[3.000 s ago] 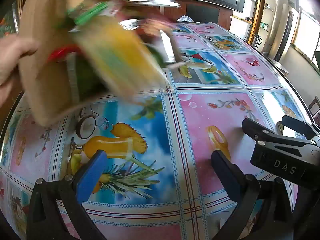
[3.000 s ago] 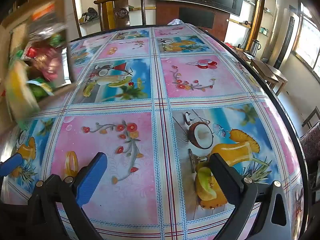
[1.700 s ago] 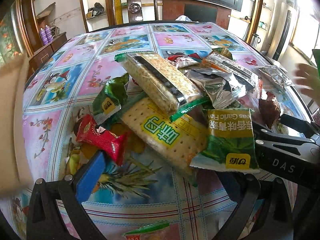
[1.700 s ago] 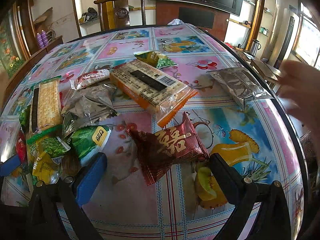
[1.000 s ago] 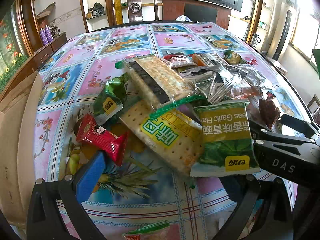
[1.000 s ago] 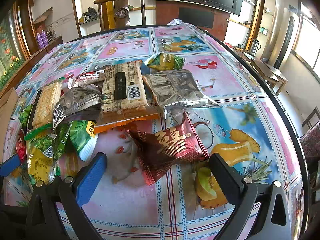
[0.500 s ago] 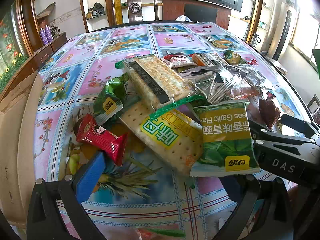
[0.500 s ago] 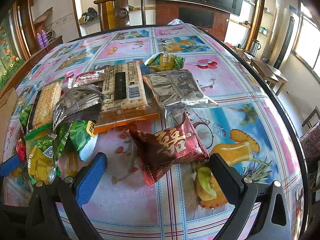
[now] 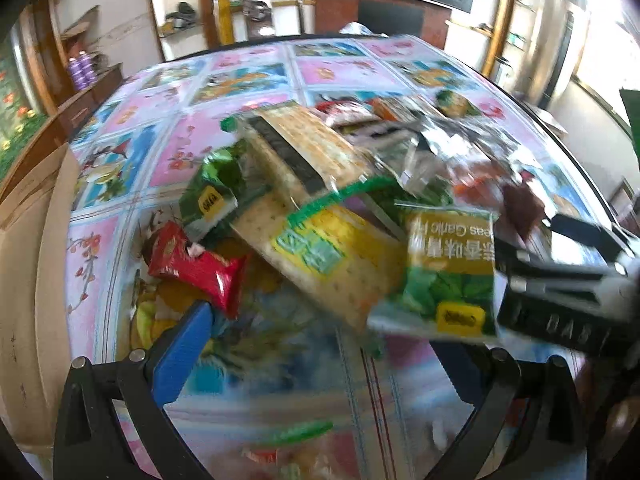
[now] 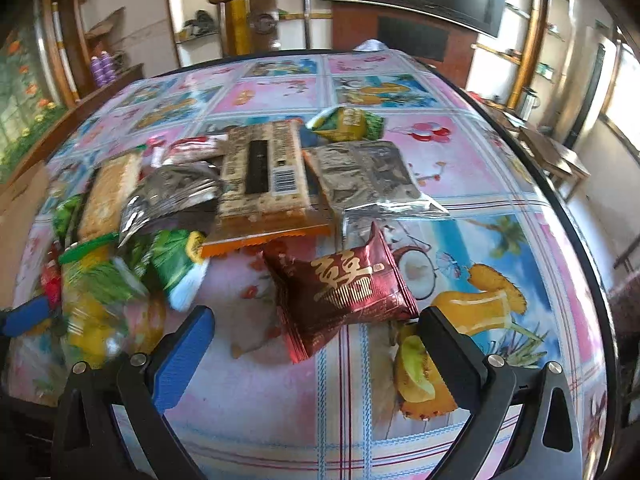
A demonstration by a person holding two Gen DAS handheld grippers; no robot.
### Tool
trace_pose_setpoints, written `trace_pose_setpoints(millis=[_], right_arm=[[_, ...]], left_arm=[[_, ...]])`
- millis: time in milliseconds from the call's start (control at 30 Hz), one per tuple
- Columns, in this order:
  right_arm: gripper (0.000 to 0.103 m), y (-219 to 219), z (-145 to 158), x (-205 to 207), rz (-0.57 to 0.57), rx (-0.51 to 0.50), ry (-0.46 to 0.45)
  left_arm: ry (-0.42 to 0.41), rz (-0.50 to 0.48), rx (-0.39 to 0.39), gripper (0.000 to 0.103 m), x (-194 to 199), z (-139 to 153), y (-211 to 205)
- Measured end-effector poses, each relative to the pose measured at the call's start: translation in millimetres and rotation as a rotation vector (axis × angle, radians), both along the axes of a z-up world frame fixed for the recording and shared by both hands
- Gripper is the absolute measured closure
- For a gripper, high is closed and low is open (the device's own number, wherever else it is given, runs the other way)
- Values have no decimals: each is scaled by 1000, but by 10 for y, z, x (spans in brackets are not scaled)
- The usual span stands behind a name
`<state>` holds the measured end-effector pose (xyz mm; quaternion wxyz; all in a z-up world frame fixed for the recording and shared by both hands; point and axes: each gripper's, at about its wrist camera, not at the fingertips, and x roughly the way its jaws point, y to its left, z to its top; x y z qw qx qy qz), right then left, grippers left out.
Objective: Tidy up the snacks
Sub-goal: 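Grasp the small green snack packet with the left gripper while the right grasps a green pea bag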
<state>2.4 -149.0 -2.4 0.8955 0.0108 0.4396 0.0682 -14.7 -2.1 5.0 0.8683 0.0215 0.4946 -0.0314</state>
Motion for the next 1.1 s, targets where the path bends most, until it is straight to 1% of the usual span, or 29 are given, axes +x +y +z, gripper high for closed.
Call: trace_pose_setpoints(millis=[33,67,133,167,233,267,300,333,400,433,467,500,533,567,633,700,733,767,800,833,867,900,1000,1033,1100], right_arm=[[1,-51,18,-22,1,59,-5],[1,-99,37,-37,8,117,-6],[1,-142,72,-62,14,168,-19],[1,-161,98,-72,15,183,-31],[4,-187,162,-102,31,223,-58],[4,-183,204,-127,36,241,-79],[4,-191,255,-158,40,257,-107],[4,-202,295,-185,42,268,-130],[6,-231,350,-220,48,293,-159],[10,-241,372,-230,55,310,-164],[13,-246,375,-229,64,320,-162],[18,-229,375,-223,86,333,-151],[19,-205,366,-214,107,340,-136],[19,-181,356,-209,128,345,-122],[19,-66,340,-224,185,329,-105],[20,105,317,-279,243,262,-98],[22,192,299,-293,267,221,-94],[24,252,274,-317,282,185,-86],[31,319,240,-323,294,146,-74],[35,357,203,-327,312,133,-56],[35,390,188,-327,329,132,-47],[38,389,171,-316,330,118,-43],[39,478,68,-293,343,51,-10],[41,493,64,-317,346,28,-23],[62,528,56,-355,362,-1,-39]], left_arm=[[-38,-8,-7,0,-64,28,13],[-55,-14,-14,0,-148,95,42],[-121,-25,-40,0,-291,162,116],[-100,-31,-58,0,-335,203,163],[-66,-24,-121,0,-418,264,296],[-47,-17,-133,1,-433,289,342],[-49,-9,-155,4,-478,309,406],[-54,-1,-149,7,-496,319,428],[-57,17,-164,31,-537,349,507],[-50,29,-185,37,-545,365,557],[-42,46,-210,41,-544,377,617],[-35,60,-240,41,-540,390,678],[-26,70,-275,41,-547,415,735],[-33,82,-281,41,-555,448,773],[-42,75,-279,41,-585,515,798],[-51,31,-258,41,-638,567,751],[-49,13,-253,41,-666,575,745],[-44,-8,-249,41,-693,564,728],[-37,-19,-248,41,-721,546,717],[-30,-21,-245,41,-733,521,705],[-13,-31,-249,41,-755,479,683],[-2,-38,-251,41,-768,450,667],[18,-56,-272,41,-826,384,626],[26,-66,-281,41,-837,371,600],[26,-80,-281,41,-856,345,543]])
